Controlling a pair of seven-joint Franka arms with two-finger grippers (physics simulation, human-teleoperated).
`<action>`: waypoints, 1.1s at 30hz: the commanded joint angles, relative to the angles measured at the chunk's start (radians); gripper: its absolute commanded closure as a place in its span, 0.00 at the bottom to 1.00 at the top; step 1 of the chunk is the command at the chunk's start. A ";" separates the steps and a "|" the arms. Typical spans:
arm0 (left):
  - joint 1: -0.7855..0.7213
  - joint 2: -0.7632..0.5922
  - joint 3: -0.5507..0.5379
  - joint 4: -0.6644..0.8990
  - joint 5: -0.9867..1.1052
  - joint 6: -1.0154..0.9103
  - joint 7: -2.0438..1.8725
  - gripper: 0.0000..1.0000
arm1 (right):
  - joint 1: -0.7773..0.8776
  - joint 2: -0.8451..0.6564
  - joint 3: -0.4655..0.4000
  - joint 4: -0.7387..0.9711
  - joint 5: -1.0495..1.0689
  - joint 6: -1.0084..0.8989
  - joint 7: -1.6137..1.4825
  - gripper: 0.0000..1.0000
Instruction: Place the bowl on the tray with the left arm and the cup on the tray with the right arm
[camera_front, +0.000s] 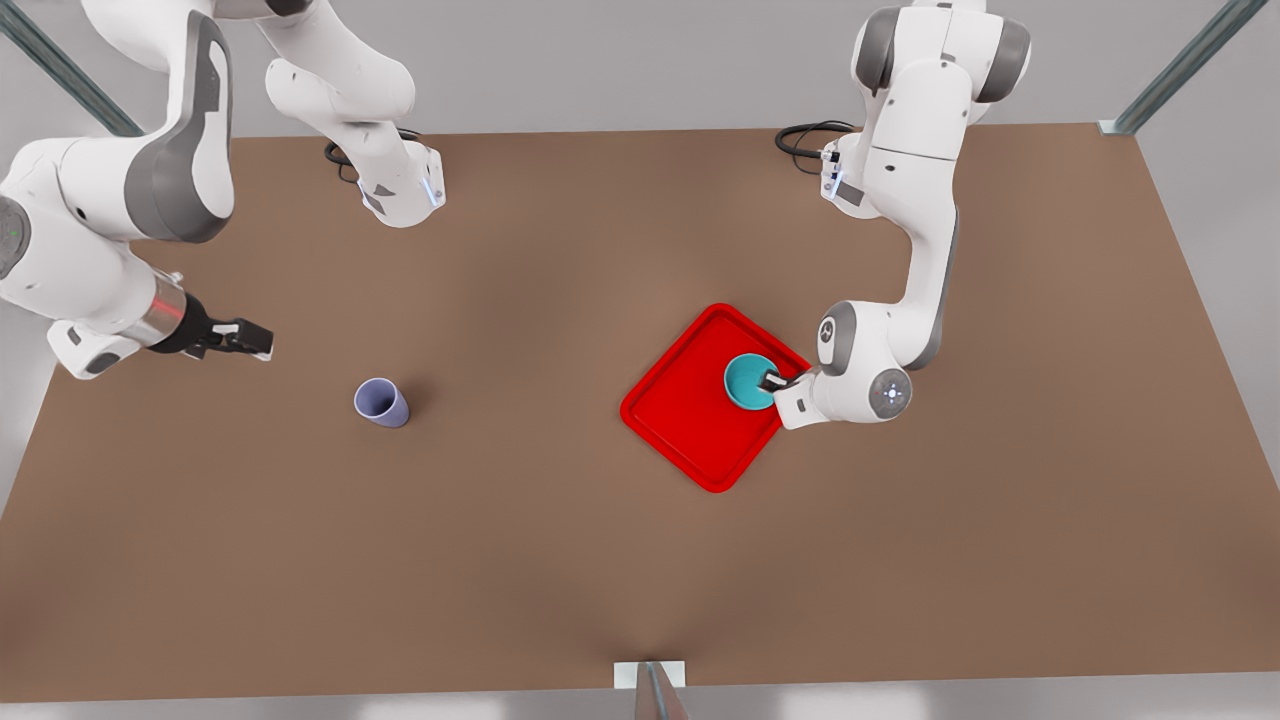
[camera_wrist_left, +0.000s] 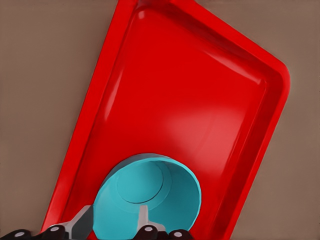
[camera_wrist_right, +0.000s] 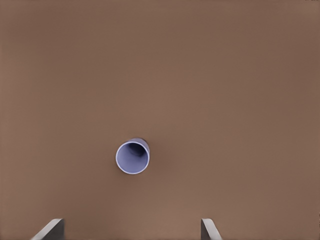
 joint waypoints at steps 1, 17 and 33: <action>0.005 -0.003 0.000 0.000 -0.005 -0.001 0.000 0.01 | -0.011 -0.004 -0.001 0.000 0.000 -0.005 -0.005 0.00; 0.271 -0.361 -0.071 0.397 0.642 -0.590 -0.331 0.00 | 0.032 -0.082 -0.004 -0.505 0.055 0.408 -0.001 0.00; 0.271 -0.335 -0.078 0.403 0.607 -0.612 -0.336 0.00 | 0.004 0.025 -0.010 -0.679 0.061 0.747 0.012 0.00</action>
